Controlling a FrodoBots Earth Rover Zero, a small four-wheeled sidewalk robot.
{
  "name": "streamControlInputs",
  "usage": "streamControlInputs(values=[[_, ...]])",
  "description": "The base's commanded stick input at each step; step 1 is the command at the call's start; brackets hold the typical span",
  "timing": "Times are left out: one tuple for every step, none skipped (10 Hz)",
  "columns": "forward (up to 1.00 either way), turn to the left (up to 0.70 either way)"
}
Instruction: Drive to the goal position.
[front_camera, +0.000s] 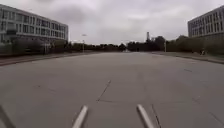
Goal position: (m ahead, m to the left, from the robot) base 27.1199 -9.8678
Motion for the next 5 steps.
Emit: streamControlInputs(values=[[1.00,0.00],[1.00,0.00],[1.00,0.00],[1.00,0.00],[1.00,0.00]])
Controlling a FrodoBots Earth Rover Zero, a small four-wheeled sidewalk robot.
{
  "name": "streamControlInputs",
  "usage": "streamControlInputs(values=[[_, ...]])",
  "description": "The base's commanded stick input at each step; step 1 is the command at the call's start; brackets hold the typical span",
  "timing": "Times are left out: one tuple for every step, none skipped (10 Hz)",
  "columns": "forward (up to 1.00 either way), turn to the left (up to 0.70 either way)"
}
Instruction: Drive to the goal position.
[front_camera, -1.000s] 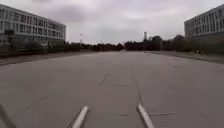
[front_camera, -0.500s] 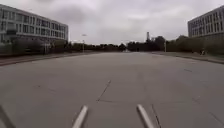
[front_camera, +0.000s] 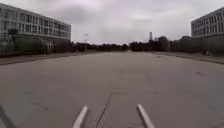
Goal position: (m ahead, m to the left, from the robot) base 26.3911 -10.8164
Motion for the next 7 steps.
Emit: streamControlInputs(values=[[1.00,0.00],[1.00,0.00],[1.00,0.00],[1.00,-0.18],[1.00,-0.27],[1.00,-0.27],[1.00,-0.27]])
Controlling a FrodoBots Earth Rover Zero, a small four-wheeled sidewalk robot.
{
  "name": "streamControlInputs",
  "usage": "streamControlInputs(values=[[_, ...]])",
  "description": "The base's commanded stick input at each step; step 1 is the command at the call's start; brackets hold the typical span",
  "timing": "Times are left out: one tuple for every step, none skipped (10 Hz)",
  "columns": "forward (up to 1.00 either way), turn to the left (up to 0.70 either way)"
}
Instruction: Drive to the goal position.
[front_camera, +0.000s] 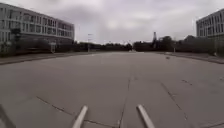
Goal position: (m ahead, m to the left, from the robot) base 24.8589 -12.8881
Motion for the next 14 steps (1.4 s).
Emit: streamControlInputs(values=[[1.00,-0.27],[1.00,-0.27],[1.00,-0.27],[1.00,-0.27],[1.00,-0.27],[1.00,-0.27],[1.00,-0.27],[1.00,-0.27],[1.00,-0.27],[1.00,-0.27],[1.00,-0.27],[1.00,-0.27],[1.00,-0.27],[1.00,-0.27]])
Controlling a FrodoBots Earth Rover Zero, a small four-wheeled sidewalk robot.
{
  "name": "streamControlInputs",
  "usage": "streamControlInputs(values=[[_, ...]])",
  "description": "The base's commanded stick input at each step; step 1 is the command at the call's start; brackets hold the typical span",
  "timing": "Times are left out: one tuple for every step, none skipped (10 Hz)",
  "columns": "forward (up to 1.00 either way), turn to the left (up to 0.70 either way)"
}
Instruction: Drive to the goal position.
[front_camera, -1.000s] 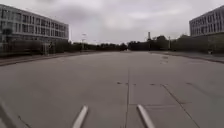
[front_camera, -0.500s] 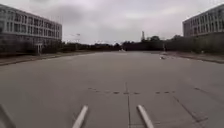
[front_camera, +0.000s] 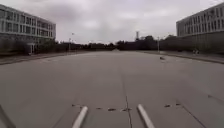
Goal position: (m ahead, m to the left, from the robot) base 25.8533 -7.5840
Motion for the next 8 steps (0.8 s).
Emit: streamControlInputs(values=[[1.00,-0.27],[1.00,-0.25],[1.00,0.00],[1.00,0.00],[1.00,0.00],[1.00,0.00],[1.00,0.00],[1.00,0.00]])
